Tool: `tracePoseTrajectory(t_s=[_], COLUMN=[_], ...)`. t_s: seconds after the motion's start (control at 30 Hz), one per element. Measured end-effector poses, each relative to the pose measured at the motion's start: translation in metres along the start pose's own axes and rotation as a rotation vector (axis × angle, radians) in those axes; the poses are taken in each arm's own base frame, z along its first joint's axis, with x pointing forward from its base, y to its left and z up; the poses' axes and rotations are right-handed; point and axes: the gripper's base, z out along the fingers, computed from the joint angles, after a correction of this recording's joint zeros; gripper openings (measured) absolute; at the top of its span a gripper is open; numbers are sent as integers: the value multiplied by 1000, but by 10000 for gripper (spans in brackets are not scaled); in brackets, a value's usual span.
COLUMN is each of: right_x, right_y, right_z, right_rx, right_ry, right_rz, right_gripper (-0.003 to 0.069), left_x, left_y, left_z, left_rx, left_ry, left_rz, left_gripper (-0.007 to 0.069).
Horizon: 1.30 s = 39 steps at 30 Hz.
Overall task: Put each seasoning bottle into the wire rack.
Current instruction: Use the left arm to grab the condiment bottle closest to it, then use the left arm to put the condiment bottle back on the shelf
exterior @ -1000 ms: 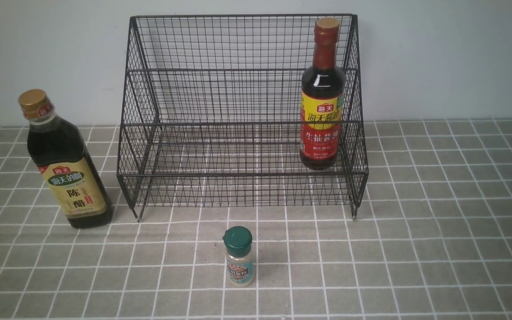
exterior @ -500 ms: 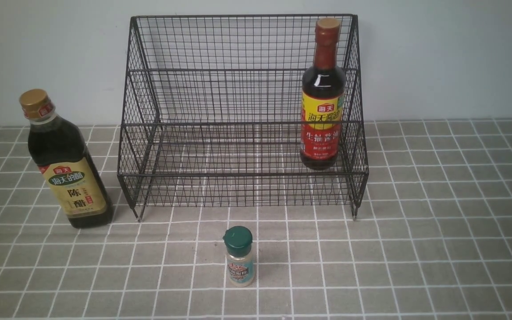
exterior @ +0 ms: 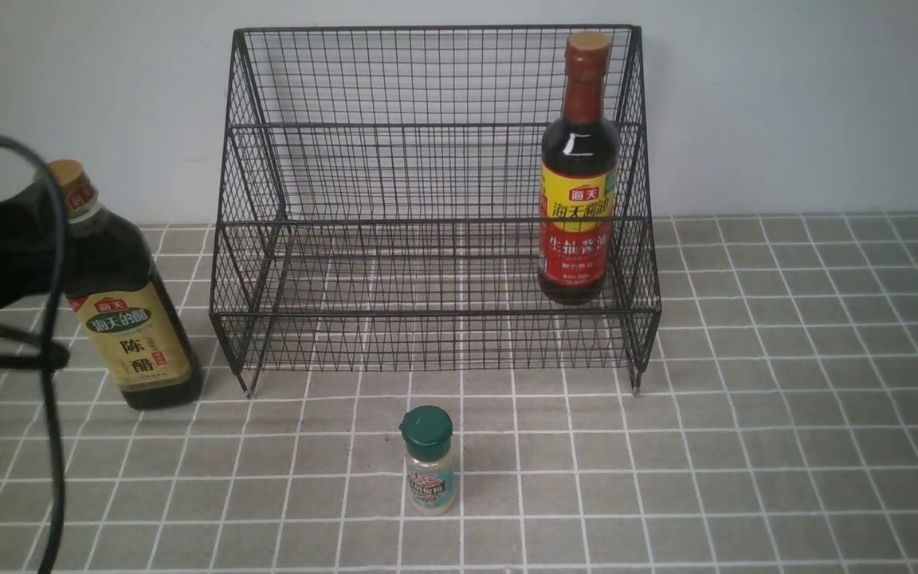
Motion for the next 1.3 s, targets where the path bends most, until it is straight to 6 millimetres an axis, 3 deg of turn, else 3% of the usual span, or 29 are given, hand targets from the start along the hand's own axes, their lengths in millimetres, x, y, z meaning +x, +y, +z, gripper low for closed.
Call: tracePoseTrajectory(t_s=[0.3,0.4,0.5,0.53,0.57,0.73,0.87,1.0,1.07,1.1,1.2,1.3], right_x=[0,0,0,0,-1,-2,-2,-2,-2,-2,-2,-2], right_y=[0,0,0,0,0,0,0,0,0,0,0,0], right_z=[0,0,0,0,0,0,0,0,0,0,0,0], right_rx=[0,0,0,0,-1,-2,-3,-3,-3,-3,-3,-3], right_ry=[0,0,-3,-3,-10,-20,-21,-22,-23,-23,-24,-24], right_rz=[0,0,0,0,0,0,1,1,1,1,1,1], right_gripper=[-13,-13,-13,-13,-13,-13,-13,-13,-13,-13,-13,-13], left_x=[17,26,34,34,30,19,-21,-97,-110,-136,-163,-170], left_y=[-2,-2,-2,-2,-2,-4,-10,-19,-23,-30,-48,-62], left_z=[56,71,79,79,80,77,66,48,45,39,35,37], left_rx=[-4,-8,-11,-11,-7,2,27,59,70,95,155,197], left_ry=[52,80,106,106,89,128,109,-55,-87,-152,-212,-226], left_rz=[44,48,49,49,52,51,50,40,41,42,46,45], left_gripper=[596,540,396,396,305,307,304,304,304,304,304,304])
